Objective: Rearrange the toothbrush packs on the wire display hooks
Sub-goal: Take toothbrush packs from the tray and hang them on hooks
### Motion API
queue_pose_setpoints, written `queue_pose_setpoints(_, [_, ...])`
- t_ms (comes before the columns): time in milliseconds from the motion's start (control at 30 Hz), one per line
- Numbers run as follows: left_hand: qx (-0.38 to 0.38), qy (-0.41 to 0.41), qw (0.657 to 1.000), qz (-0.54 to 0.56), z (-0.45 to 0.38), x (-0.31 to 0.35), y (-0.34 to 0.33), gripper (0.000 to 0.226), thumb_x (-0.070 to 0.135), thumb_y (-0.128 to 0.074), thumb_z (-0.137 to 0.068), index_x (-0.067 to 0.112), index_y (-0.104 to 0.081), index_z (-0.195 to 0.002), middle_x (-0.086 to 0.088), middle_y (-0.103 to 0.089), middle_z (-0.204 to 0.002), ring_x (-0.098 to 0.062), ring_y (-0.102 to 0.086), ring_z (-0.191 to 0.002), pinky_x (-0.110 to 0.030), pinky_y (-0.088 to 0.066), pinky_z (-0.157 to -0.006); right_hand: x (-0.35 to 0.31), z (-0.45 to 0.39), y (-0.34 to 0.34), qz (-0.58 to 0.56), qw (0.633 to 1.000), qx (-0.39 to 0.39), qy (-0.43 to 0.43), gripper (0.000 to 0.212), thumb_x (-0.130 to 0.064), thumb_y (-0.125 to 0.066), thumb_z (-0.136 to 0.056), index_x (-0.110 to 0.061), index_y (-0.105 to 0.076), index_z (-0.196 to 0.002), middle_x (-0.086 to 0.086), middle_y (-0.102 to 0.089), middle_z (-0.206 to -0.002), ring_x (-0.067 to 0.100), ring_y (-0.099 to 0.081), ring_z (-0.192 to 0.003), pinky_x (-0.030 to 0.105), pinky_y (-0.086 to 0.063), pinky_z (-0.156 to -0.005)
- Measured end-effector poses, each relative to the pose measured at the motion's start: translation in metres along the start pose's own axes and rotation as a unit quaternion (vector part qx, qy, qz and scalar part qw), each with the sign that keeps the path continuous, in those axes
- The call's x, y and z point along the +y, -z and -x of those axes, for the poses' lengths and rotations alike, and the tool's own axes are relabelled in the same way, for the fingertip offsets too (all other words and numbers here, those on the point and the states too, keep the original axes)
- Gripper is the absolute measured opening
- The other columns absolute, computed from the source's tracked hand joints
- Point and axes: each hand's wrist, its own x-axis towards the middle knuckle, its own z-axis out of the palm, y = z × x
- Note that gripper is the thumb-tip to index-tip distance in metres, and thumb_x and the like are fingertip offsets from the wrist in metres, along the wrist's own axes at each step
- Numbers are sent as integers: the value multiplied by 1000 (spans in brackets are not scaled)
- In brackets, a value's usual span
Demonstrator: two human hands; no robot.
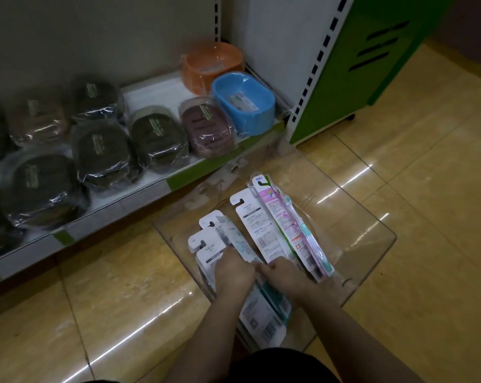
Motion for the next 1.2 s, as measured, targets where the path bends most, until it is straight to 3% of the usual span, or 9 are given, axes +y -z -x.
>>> queue_pose_setpoints(133, [17,1,1000,11,3,0,6,24,20,-54,-91,12,-54,-113,-7,-64,-119,-26,-65,-98,-38,-57,-81,-3,-5,-8,-3,998,47,47,46,-58,-49,-88,-18,-50,-64,0,-51,-66,12,-48,-59,25,-38,-60])
queue_pose_setpoints(200, [36,-7,999,39,5,0,10,22,21,-52,-93,13,-48,-113,-5,-62,-119,-25,-62,-101,-33,-54,-80,-6,-5,-6,-54,993,79,71,41,-58,-57,-83,-18,-60,-82,1,-59,-81,14,-57,-76,26,-43,-64])
queue_pose_setpoints(300, [52,-18,991,121,7,3,15,15,13,-48,-94,17,-45,-109,-2,-63,-113,-22,-62,-96,-32,-51,-75,-9,-4,-1,-186,974,94,86,46,-55,-70,-74,-19,-59,-100,-4,-66,-98,14,-64,-91,35,-53,-79])
queue_pose_setpoints(467, [35,-1,970,240,6,7,18,14,8,-45,-96,21,-48,-98,3,-62,-102,-18,-63,-91,-39,-58,-78,-14,4,9,-275,950,120,82,28,-29,-71,-83,-11,-54,-96,5,-68,-97,16,-67,-83,26,-52,-65])
queue_pose_setpoints(600, [23,-9,958,287,6,14,22,18,12,-53,-94,26,-47,-84,2,-61,-96,-19,-64,-93,-36,-58,-76,-13,6,10,-297,942,139,77,24,-29,-66,-86,-12,-55,-98,5,-68,-102,18,-67,-87,36,-56,-77])
queue_pose_setpoints(800, [0,-31,950,311,7,23,26,12,12,-46,-98,23,-51,-100,1,-66,-106,-14,-65,-91,-19,-50,-56,-16,14,16,-376,910,154,85,7,-22,-59,-92,-17,-57,-96,4,-68,-105,18,-68,-89,39,-57,-80])
queue_pose_setpoints(933, [-1,-82,960,267,7,35,37,11,15,-45,-99,24,-51,-98,3,-66,-111,-15,-65,-95,-14,-51,-50,-28,24,28,-427,878,183,118,8,-14,-61,-90,-13,-59,-98,2,-70,-96,15,-69,-83,28,-58,-67])
queue_pose_setpoints(1033, [19,-129,965,229,8,49,50,12,17,-48,-98,23,-51,-107,3,-65,-116,-13,-66,-93,-16,-55,-56,-41,33,41,-433,867,200,141,6,-14,-63,-89,-16,-60,-94,1,-71,-97,17,-69,-86,33,-58,-72])
queue_pose_setpoints(1200, [30,-182,952,246,28,94,77,15,13,-48,-97,17,-54,-110,2,-67,-111,-8,-65,-87,-34,-59,-69,-66,62,73,-456,848,211,168,12,-18,-65,-87,-17,-61,-98,0,-71,-98,17,-69,-89,37,-58,-78])
